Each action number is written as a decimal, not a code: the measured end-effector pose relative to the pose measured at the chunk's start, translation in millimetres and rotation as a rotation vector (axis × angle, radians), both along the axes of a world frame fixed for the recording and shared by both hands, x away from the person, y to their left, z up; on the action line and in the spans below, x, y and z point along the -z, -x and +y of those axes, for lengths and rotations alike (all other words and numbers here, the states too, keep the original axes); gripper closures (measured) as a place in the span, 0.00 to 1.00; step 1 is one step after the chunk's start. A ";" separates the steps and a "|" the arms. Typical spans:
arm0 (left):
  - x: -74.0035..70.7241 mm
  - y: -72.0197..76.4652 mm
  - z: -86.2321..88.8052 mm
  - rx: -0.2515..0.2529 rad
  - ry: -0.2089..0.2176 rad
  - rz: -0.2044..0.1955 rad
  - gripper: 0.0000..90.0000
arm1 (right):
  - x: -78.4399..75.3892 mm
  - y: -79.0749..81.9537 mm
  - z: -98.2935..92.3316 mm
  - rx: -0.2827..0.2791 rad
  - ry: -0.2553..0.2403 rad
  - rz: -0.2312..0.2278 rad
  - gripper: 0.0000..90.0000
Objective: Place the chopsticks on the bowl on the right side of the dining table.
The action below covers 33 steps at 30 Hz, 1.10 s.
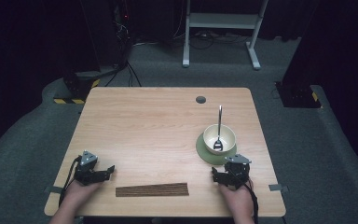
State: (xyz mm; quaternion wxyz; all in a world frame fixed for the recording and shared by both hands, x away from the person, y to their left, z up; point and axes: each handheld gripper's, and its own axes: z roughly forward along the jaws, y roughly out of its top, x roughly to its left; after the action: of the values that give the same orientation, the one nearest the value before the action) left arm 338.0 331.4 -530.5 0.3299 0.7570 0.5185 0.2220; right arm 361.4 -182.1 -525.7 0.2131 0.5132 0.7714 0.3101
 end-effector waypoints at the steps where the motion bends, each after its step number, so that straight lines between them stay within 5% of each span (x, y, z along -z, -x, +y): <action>1: 0.0 -0.3 -0.1 -0.001 0.001 0.001 0.17 | 0.0 0.1 -0.1 -0.001 0.000 0.001 0.10; 16: 0.1 1.2 -1.5 -0.020 -0.005 0.003 0.16 | -0.1 1.2 -1.8 -0.016 0.000 0.000 0.10; 21: 0.5 -1.5 -1.6 -0.036 -0.009 0.017 0.09 | -2.4 3.1 1.4 -0.047 0.055 -0.038 0.10; 33: 1.0 -3.8 -2.5 -0.039 -0.011 0.031 0.03 | -10.1 12.8 15.3 -0.130 0.065 -0.121 0.10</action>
State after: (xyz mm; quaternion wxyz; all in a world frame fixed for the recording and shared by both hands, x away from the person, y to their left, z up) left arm 341.8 328.9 -531.5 0.3133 0.7518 0.5372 0.2193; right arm 348.6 -166.8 -515.6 0.2555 0.4350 0.7985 0.3285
